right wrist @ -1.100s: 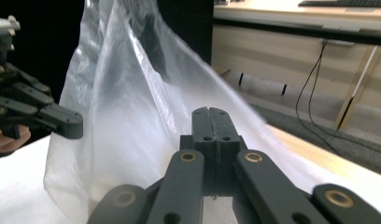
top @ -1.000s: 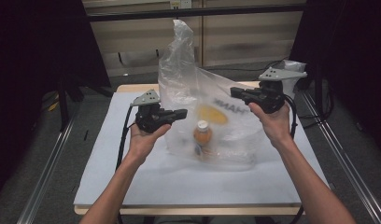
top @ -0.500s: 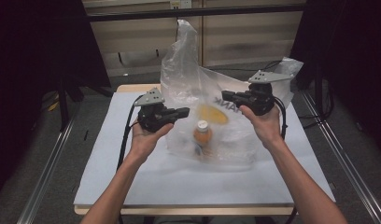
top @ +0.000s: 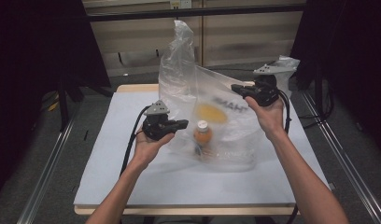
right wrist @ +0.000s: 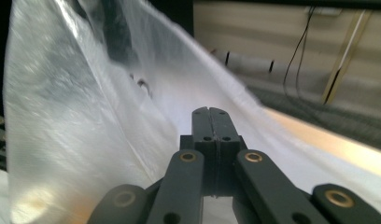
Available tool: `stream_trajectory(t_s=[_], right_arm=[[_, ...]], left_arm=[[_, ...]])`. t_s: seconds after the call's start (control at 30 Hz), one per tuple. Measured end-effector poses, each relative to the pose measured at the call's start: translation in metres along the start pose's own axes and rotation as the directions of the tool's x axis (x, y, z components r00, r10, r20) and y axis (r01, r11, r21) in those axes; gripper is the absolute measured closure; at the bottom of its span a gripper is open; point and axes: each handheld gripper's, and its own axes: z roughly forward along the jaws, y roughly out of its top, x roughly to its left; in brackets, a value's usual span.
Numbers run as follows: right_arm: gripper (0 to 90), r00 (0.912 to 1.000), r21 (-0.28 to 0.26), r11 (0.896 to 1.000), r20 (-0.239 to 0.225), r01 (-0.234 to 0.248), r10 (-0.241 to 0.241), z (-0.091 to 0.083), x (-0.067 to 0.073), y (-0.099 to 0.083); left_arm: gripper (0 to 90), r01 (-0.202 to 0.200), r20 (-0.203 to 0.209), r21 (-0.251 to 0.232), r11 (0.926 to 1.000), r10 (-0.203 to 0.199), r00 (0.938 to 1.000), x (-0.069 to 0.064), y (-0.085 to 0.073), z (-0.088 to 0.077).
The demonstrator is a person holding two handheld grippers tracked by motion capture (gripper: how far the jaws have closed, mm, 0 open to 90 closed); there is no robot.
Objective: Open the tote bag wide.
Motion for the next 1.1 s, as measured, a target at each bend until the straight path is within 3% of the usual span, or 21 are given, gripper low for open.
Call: stream_trajectory(t_s=[0.13, 0.2, 0.23, 0.3, 0.47, 0.67, 0.9, 1.03, 1.1], right_arm=[[90.0, 0.9984, 0.054, 0.999, -0.057, 0.001, 0.002, 0.012, 0.01, -0.017], [90.0, 0.9939, 0.076, 0.997, -0.109, 0.02, -0.011, 0.015, 0.025, -0.027], [90.0, 0.9939, 0.076, 0.997, -0.109, 0.02, -0.011, 0.015, 0.025, -0.027], [90.0, 0.9879, 0.095, 0.995, -0.153, 0.038, -0.024, 0.018, 0.04, -0.037], [90.0, 0.9788, 0.104, 0.993, -0.203, 0.052, -0.03, 0.015, 0.056, -0.055], [90.0, 0.9735, 0.111, 0.992, -0.226, 0.063, -0.037, 0.008, 0.068, -0.075], [90.0, 0.97, 0.142, 0.989, -0.243, 0.049, -0.014, 0.007, 0.07, -0.101], [90.0, 0.9674, 0.169, 0.985, -0.253, 0.047, -0.003, 0.009, 0.071, -0.113], [90.0, 0.9657, 0.184, 0.982, -0.26, 0.049, 0.001, 0.011, 0.073, -0.121]], left_arm=[[90.0, -0.001, -0.005, 0.028, 0.9996, 0.001, 1.0, 0.0, -0.005, 0.0], [90.0, 0.001, -0.003, 0.027, 0.9996, -0.001, 1.0, 0.0, -0.009, 0.001], [90.0, 0.0, -0.008, 0.036, 0.9993, 0.001, 1.0, 0.0, -0.01, 0.0], [90.0, 0.011, -0.014, 0.048, 0.9988, -0.011, 0.9998, 0.001, -0.017, 0.002], [90.0, 0.053, -0.011, 0.072, 0.996, -0.053, 0.9985, 0.007, -0.04, 0.009], [90.0, 0.077, -0.008, 0.12, 0.9898, -0.076, 0.9971, 0.009, -0.059, 0.02], [90.0, 0.116, -0.013, 0.153, 0.9813, -0.116, 0.9932, 0.014, -0.075, 0.031], [90.0, 0.11, -0.003, 0.154, 0.9819, -0.11, 0.9939, 0.014, -0.077, 0.03], [90.0, 0.105, 0.021, 0.131, 0.9858, -0.109, 0.9938, 0.011, -0.077, 0.022]])
